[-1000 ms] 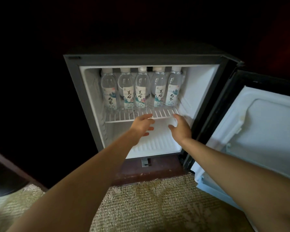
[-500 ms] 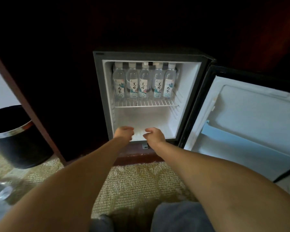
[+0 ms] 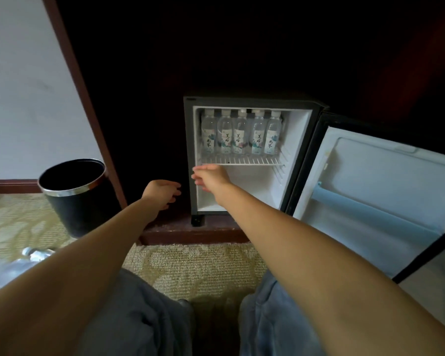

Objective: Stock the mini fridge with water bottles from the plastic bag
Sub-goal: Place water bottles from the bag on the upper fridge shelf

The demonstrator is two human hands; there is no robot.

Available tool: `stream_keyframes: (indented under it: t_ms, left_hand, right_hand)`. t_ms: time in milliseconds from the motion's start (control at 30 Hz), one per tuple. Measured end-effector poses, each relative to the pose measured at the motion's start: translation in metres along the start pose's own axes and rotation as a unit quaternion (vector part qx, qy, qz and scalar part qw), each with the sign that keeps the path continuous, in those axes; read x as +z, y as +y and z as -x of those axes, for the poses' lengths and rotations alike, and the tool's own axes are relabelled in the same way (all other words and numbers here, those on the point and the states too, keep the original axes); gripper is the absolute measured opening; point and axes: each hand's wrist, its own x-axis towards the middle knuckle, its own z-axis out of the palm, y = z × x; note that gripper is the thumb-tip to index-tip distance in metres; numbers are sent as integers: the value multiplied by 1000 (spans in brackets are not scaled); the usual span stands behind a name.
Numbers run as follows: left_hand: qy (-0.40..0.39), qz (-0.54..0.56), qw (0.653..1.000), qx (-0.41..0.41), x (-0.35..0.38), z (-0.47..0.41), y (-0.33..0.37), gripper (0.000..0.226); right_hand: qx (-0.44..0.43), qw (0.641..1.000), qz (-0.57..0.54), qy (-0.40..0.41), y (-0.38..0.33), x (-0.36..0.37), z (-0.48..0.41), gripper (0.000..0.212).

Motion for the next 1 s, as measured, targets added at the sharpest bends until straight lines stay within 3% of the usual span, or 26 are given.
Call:
stream_keyframes:
  t_ms: [167, 367, 567, 667, 867, 1000]
  left_hand:
    - [42, -109, 993, 13, -43, -2, -30, 22]
    - [66, -294, 952, 47, -107, 12, -52, 23]
    - [114, -363, 925, 19, -180, 39, -90, 26]
    - [85, -418, 904, -16, -215, 56, -129, 33]
    - [126, -370, 915, -99, -280, 73, -175, 39]
    - [143, -310, 936, -91, -294, 67, -180, 33]
  right_hand:
    - [83, 996, 18, -40, 9, 32, 6, 23]
    - [58, 990, -11, -126, -10, 86, 4, 27]
    - [58, 981, 46, -179, -2, 135, 14, 28]
    - [59, 978, 83, -181, 8, 160, 16, 28]
    - [53, 962, 146, -224, 27, 217, 32, 27]
    - [54, 934, 225, -272, 48, 242, 44, 30]
